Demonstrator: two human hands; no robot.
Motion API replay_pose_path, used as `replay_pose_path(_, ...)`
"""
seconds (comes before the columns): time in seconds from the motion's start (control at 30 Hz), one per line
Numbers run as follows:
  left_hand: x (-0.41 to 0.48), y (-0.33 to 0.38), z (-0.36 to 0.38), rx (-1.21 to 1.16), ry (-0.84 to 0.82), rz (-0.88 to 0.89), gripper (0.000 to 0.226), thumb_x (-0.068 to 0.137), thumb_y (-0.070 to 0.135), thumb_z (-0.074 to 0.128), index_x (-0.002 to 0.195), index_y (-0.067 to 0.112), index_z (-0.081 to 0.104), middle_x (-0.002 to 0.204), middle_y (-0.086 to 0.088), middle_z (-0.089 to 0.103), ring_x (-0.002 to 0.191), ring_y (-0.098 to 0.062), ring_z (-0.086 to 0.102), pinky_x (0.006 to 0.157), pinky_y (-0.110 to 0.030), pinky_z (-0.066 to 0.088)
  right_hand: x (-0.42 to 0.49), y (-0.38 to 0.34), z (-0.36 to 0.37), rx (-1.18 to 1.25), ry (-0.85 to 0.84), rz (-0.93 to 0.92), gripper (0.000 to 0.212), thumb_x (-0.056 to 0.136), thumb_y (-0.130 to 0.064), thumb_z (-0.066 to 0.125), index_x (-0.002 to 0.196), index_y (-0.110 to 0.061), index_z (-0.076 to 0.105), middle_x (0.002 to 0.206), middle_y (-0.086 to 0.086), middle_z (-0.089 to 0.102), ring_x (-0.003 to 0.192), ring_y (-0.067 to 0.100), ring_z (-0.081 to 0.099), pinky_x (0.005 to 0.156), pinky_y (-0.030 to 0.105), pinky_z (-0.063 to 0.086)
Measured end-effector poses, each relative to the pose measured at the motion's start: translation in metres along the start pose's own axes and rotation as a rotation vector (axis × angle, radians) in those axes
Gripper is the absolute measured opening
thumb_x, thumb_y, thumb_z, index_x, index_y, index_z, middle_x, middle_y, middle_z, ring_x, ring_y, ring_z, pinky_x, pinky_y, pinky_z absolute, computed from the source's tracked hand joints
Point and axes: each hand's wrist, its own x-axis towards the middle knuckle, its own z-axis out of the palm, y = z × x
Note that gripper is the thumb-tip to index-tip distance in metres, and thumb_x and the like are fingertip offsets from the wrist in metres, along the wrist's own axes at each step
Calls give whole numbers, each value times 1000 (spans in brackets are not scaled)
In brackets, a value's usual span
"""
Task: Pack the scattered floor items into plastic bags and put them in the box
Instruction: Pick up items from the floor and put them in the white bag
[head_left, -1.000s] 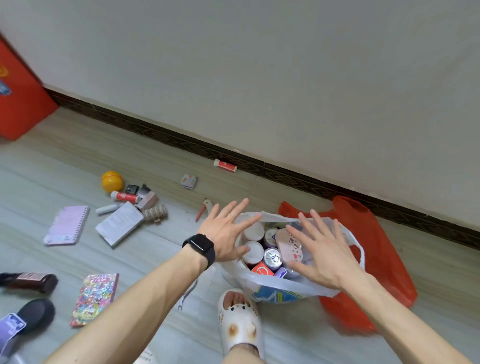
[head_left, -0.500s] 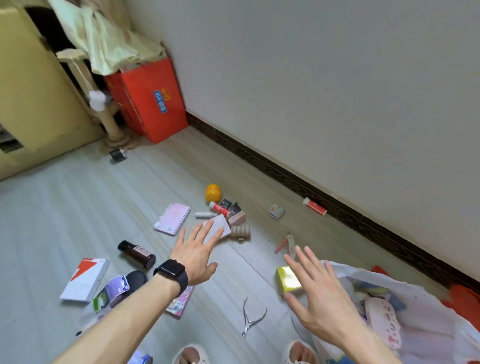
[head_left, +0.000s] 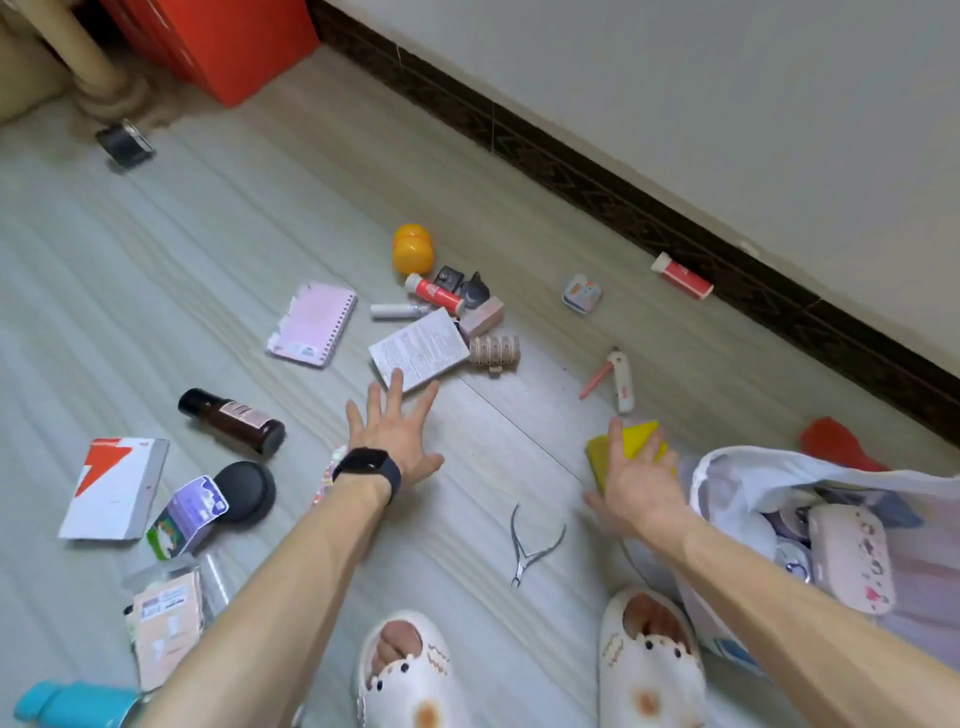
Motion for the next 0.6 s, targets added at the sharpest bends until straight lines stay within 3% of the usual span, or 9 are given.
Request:
replay_pose_path(0.13,63,6,-13,15,99,13,102,81,63,60,150,47,-13,160,-10,-23,148,-41,-10,115,-63,1,12,-2,8,-117,140,-75,78,98,-42,48,157,-30,-2,154,34,10,126,49,35,100,47,39)
replay_pose_path(0.23,99,-3,-16,42,121,14,106,81,61,63,149,46,-17,160,-13,-24,147,-44,-12,113,-64,0,13,-4,8,-121,195,-141,82,92,-56,53,155,-38,3,151,29,17,115,43,41,92,44,43)
replay_pose_path(0.33,113,-15,-13,80,101,14,107,80,56,67,150,45,-14,159,-20,9,146,-41,6,114,-64,10,7,-13,14,-109,157,-160,84,90,-59,54,154,-43,2,155,30,8,113,42,45,91,45,42)
replay_pose_path(0.43,92,-10,-7,119,130,71,108,76,52,71,152,42,-5,132,-20,41,121,-38,44,104,-51,35,2,-21,12,-48,109,-160,78,90,-53,56,151,-44,9,153,24,11,112,42,45,88,48,46)
replay_pose_path(0.5,65,-4,1,63,81,95,103,73,53,69,153,41,4,124,-17,43,109,-36,50,94,-44,43,-1,-23,3,109,17,-194,75,87,-53,58,150,-47,18,148,15,23,116,41,44,93,45,47)
replay_pose_path(0.6,16,2,9,-77,15,65,96,70,56,65,150,45,14,126,-14,41,112,-37,49,92,-42,44,-25,-28,-20,775,-210,-211,72,77,-51,73,140,-54,39,132,-5,49,120,19,52,96,29,43)
